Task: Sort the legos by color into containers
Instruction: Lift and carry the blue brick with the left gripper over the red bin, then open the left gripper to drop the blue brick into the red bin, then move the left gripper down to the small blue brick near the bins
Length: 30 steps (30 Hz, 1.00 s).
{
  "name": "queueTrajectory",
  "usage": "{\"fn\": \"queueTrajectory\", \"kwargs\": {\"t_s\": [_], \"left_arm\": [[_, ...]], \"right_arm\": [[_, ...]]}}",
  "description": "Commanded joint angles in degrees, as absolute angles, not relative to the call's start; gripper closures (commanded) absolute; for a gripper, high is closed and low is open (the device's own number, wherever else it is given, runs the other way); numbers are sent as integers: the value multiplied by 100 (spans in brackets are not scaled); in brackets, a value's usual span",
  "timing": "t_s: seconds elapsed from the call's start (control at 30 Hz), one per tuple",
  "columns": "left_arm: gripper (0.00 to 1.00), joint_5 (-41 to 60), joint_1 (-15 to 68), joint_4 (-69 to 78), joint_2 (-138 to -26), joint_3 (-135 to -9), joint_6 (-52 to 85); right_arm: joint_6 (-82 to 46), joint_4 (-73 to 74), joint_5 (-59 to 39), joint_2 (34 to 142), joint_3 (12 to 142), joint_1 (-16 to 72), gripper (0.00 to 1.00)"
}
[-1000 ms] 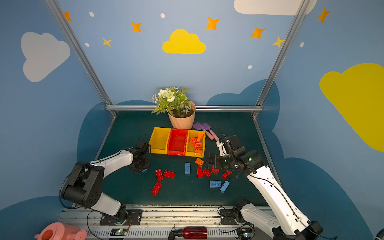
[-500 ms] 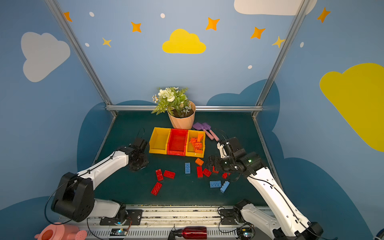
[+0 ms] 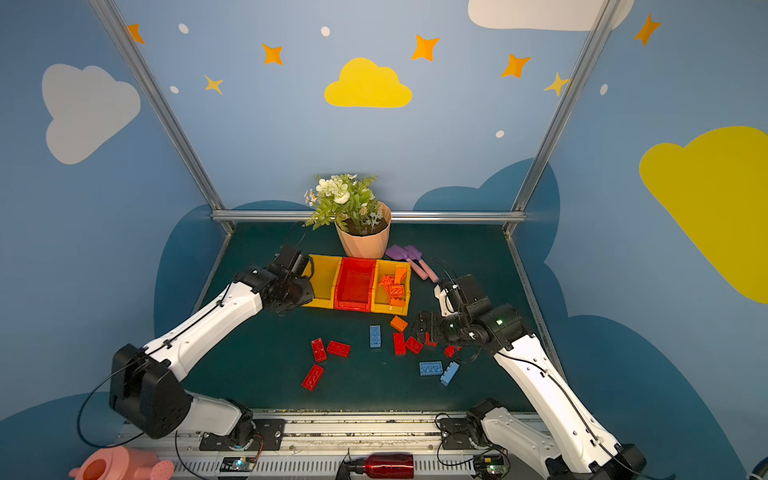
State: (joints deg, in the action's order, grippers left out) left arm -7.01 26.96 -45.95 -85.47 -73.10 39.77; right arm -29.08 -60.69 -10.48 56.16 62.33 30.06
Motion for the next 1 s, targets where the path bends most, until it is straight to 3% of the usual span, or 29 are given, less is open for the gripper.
{"fn": "queueTrajectory", "kwargs": {"t_s": [0.0,0.3,0.67,0.77,0.87,0.97], "left_arm": [[72,-804,2919,-4762,-9102,-7877,3769],[73,-630,3263,-4951,-10765,-9486,3436],[72,-448,3322,-5256,-12019,-10759,3225],[67,-439,3322,-5437,-12356,-11144,3132],[49,-472,3320,-5750,-12700,-11615,3044],[42,-576,3321,-6091,-12992,-12087,2971]], "right_arm": [[-2813,-6133,-910,5473,6179,2955,4],[-2893,-6336,-708,5152,6106,2796,4],[-2926,-6639,-564,4872,6098,2523,4],[-2944,-6728,-512,4809,6108,2457,4],[-2988,-6807,-451,4730,6100,2389,4],[-3023,-6859,-435,4681,6099,2340,4]]}}
